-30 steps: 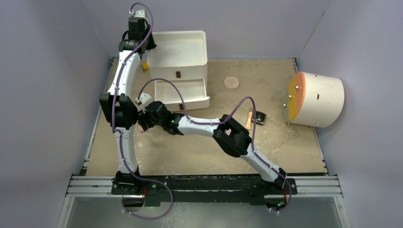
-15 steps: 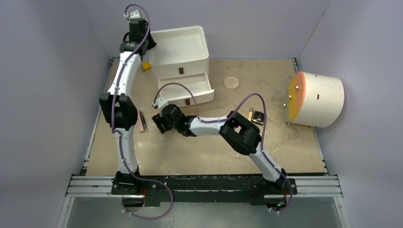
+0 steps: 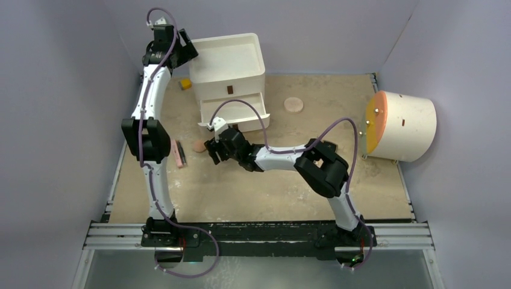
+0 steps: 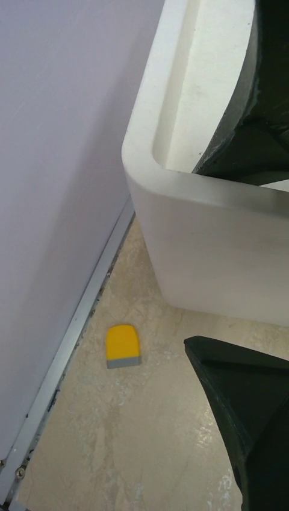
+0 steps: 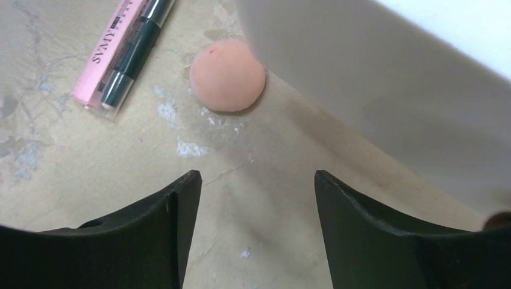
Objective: Organize the makeup
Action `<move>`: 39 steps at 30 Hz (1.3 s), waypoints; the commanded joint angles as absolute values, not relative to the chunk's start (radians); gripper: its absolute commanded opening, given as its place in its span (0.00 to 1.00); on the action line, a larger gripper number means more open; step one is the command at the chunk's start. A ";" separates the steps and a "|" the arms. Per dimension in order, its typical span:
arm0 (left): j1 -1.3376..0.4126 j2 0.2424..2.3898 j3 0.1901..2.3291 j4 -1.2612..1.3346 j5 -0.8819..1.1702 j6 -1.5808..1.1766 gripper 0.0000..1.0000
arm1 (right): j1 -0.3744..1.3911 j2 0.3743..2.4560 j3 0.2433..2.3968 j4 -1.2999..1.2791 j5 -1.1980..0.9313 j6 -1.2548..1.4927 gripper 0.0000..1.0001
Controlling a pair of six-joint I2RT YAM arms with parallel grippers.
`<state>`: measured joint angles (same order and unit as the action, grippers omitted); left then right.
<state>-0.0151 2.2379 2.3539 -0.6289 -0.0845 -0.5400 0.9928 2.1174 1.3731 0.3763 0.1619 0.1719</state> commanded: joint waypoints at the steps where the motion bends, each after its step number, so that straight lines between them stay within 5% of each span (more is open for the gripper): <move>1: 0.000 2.161 2.361 -0.701 -0.086 -0.488 0.89 | 0.992 1.988 1.312 0.454 0.104 0.128 0.73; 8: 0.036 1.971 2.313 -0.734 -0.116 -0.384 0.90 | 0.992 1.712 1.145 0.452 0.048 0.048 0.74; 15: 0.038 1.593 1.799 -0.652 -0.211 -0.323 0.91 | 0.992 1.440 1.080 0.321 0.066 0.008 0.76; 19: 0.040 1.478 1.572 -0.624 -0.186 -0.371 0.92 | 0.982 1.300 1.105 0.198 0.272 -0.047 0.77; 29: -0.020 1.647 1.367 -0.628 -0.215 -0.523 0.87 | 0.661 1.123 1.101 -0.224 0.610 0.341 0.86; 33: -0.026 1.700 1.345 -0.625 -0.263 -0.560 0.76 | 0.492 1.138 1.034 -0.313 0.533 0.444 0.87; 39: -0.017 1.685 1.361 -0.687 -0.333 -0.533 0.75 | 0.327 1.305 0.956 -0.262 0.350 0.532 0.84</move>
